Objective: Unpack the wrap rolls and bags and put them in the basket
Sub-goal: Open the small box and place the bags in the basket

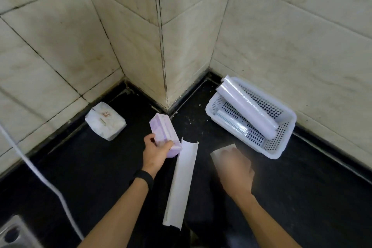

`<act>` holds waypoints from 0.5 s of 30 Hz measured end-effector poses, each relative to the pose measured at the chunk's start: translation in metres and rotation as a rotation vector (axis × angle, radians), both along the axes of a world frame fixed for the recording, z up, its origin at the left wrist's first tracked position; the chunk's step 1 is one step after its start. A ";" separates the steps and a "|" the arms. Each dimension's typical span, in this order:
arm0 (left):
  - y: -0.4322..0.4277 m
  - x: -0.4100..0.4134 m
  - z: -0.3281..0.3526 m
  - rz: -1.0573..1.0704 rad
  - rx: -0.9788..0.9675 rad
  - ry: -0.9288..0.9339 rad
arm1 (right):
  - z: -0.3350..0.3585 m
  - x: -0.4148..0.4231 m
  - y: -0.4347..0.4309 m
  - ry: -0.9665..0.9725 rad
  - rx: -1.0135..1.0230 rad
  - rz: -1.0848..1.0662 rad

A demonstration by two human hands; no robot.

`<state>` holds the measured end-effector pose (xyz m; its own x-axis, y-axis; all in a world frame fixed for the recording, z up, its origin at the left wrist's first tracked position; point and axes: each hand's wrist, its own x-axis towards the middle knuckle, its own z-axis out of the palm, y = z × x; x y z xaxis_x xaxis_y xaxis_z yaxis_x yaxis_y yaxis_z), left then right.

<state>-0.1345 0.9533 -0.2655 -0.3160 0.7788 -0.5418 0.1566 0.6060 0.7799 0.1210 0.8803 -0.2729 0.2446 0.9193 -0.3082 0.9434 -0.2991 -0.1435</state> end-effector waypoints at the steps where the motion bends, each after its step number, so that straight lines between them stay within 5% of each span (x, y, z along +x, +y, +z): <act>1: -0.004 0.002 0.005 0.065 -0.012 -0.178 | 0.001 0.000 -0.001 -0.002 0.003 0.003; 4: -0.019 0.015 0.023 0.129 -0.130 -0.634 | 0.003 0.001 -0.005 0.022 0.019 0.012; 8: -0.037 0.043 0.036 0.150 -0.204 -0.864 | 0.006 0.002 -0.020 0.062 0.013 0.039; 15: -0.062 0.080 0.051 -0.122 -0.223 -0.697 | 0.007 0.016 -0.056 0.209 -0.017 0.152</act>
